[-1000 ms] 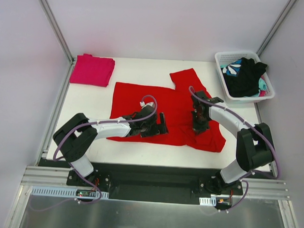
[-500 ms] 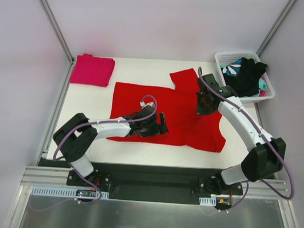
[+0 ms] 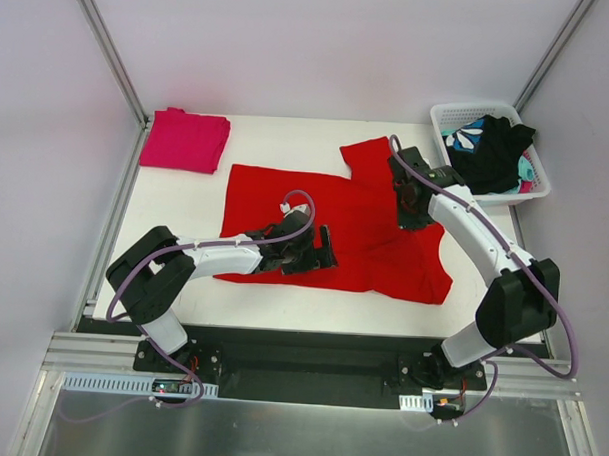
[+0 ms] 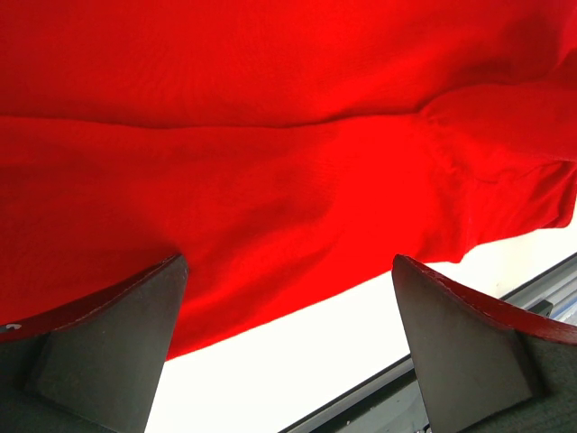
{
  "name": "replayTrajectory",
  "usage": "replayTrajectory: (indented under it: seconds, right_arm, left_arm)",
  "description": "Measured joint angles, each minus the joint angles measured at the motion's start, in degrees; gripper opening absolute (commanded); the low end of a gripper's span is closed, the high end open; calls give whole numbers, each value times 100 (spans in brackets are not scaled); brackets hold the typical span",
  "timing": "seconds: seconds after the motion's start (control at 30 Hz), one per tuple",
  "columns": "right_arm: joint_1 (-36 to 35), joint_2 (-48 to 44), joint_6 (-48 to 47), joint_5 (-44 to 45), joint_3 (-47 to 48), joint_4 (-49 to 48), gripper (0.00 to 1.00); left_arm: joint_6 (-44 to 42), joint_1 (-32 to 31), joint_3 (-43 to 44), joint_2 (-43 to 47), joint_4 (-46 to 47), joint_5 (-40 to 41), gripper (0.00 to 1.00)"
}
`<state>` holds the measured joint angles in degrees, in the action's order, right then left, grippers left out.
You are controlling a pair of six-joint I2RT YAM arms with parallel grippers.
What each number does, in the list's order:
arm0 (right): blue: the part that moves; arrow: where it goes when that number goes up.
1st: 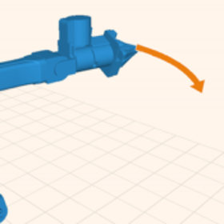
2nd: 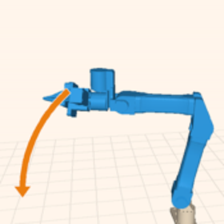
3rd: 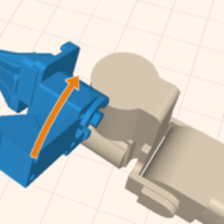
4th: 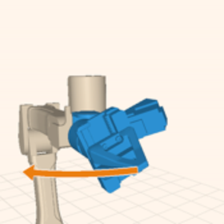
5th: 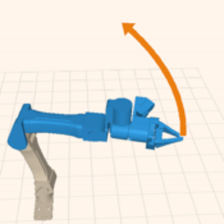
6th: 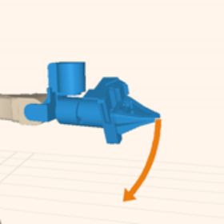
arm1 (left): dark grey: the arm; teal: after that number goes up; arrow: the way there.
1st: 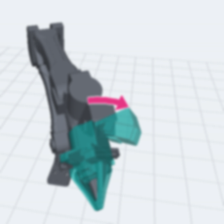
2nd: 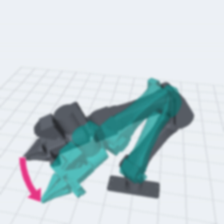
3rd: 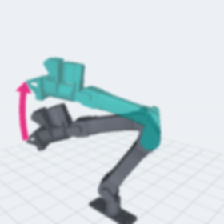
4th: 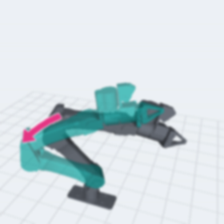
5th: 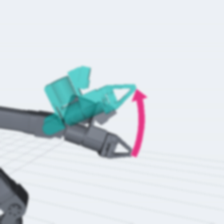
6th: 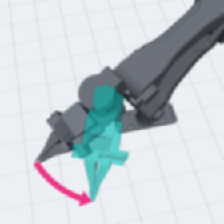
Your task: Fold and stack the t-shirts
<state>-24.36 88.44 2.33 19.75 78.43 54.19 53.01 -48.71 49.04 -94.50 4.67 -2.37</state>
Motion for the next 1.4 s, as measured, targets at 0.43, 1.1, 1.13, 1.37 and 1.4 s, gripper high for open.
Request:
replayTrajectory:
  seconds: [0.43,1.1,1.13,1.37,1.4]
  right_arm:
    - [-20,28,-52,-68,-26,-20,1]
    - [-1453,-1475,835,-1121,-2702,-120,1]
    - [-1504,-1504,881,-1119,-2702,-125,1]
    - [-1720,-1445,1073,-1071,-2879,-151,1]
    - [-1733,-1397,1082,-1062,-2918,-164,1]
  left_arm:
    - [-2,0,0,0,0,0,99]
    - [-2,-9,33,0,-50,0,99]
    - [-2,-9,44,-2,-68,0,99]
    - [-11,-9,57,-4,-114,-2,99]
    - [-20,-11,72,-4,-142,-2,99]
